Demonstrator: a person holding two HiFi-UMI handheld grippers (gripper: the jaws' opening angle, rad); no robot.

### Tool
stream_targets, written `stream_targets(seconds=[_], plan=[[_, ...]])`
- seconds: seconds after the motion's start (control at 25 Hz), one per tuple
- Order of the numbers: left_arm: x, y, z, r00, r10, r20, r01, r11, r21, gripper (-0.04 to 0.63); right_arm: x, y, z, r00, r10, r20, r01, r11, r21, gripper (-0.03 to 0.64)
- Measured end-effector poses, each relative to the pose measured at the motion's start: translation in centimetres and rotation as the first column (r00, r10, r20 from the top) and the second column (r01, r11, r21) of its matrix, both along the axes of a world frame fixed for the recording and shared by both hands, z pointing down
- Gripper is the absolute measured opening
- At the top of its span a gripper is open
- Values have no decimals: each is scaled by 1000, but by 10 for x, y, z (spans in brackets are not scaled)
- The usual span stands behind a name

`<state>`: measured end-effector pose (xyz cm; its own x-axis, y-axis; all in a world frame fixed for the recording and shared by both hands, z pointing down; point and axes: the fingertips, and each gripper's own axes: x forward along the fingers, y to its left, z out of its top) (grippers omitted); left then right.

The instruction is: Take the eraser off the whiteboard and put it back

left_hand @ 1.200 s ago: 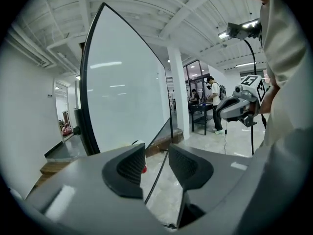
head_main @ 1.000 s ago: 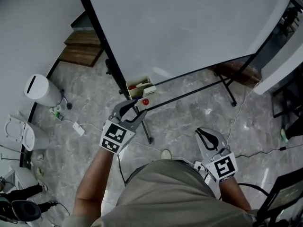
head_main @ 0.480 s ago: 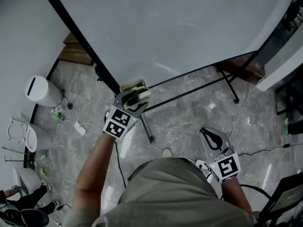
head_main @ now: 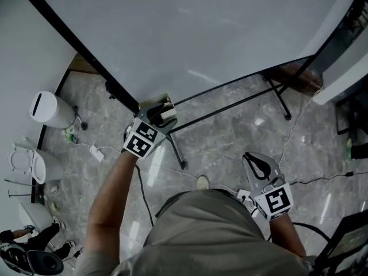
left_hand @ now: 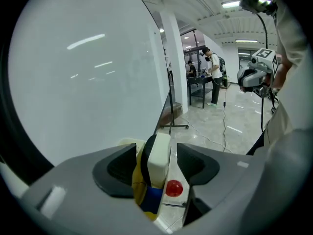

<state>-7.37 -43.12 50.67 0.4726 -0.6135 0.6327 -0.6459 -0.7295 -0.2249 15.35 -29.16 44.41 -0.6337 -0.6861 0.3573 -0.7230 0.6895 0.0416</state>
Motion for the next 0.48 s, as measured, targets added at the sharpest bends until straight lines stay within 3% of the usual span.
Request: stream_targets(seconds=[0.2, 0.48], plan=[[3, -4, 10, 1000, 17, 20, -16, 999, -30, 268, 6, -3, 3, 1000, 11, 2, -10, 1000, -17, 14], [5, -4, 12, 998, 23, 51, -22, 999, -24, 204, 15, -2, 6, 1000, 26, 4, -26, 999, -23, 14]])
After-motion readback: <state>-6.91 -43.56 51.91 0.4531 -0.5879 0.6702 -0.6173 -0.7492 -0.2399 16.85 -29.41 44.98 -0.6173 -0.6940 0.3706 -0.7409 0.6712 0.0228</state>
